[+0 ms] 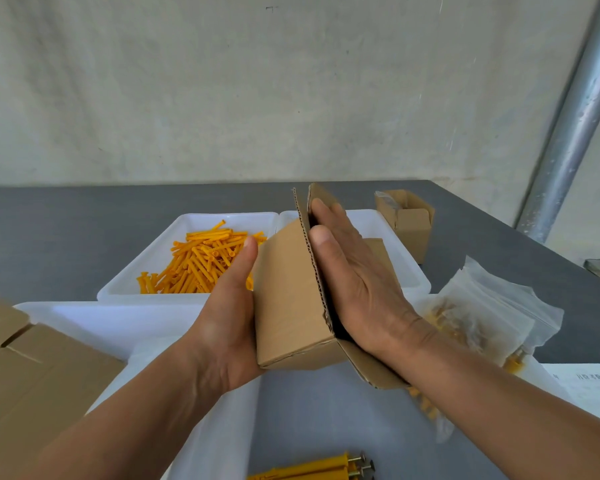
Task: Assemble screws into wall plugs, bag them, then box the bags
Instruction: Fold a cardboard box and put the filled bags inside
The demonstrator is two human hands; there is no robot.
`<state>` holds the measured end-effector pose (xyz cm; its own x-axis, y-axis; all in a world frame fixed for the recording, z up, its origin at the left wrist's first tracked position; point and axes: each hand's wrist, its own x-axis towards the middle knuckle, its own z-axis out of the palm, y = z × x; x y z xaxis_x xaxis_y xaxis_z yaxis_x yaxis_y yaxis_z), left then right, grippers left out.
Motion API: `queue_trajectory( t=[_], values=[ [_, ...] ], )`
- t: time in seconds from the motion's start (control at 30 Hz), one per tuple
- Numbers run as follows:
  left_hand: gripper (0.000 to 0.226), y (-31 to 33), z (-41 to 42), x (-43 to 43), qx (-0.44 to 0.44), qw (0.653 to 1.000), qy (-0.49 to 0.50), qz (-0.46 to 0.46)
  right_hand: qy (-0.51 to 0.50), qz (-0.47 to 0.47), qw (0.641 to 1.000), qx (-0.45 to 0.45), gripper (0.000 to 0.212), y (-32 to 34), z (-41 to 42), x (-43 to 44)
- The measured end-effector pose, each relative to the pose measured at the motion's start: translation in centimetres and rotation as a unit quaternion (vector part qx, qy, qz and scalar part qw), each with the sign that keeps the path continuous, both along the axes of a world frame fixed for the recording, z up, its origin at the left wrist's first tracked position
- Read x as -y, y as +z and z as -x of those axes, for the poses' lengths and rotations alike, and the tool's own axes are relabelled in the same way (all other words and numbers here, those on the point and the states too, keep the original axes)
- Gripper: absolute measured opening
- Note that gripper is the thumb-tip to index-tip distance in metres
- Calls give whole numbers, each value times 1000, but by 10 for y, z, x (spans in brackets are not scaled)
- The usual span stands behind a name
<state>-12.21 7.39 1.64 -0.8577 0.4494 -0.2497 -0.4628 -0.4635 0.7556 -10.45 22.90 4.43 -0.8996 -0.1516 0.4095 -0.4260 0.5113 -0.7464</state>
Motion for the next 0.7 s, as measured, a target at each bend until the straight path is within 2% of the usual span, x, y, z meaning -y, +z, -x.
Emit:
queue_trajectory(
  t=[0.23, 0.53, 0.7],
  values=[
    [79, -6, 6, -4, -26, 999, 4, 30, -11, -33, 999, -2, 87, 0, -1, 2],
    [72, -6, 5, -9, -39, 997, 25, 61, -4, -80, 997, -12, 75, 2, -1, 2],
    [74, -5, 5, -11, -44, 996, 31, 70, -3, -92, 996, -12, 84, 2, 2, 3]
  ],
)
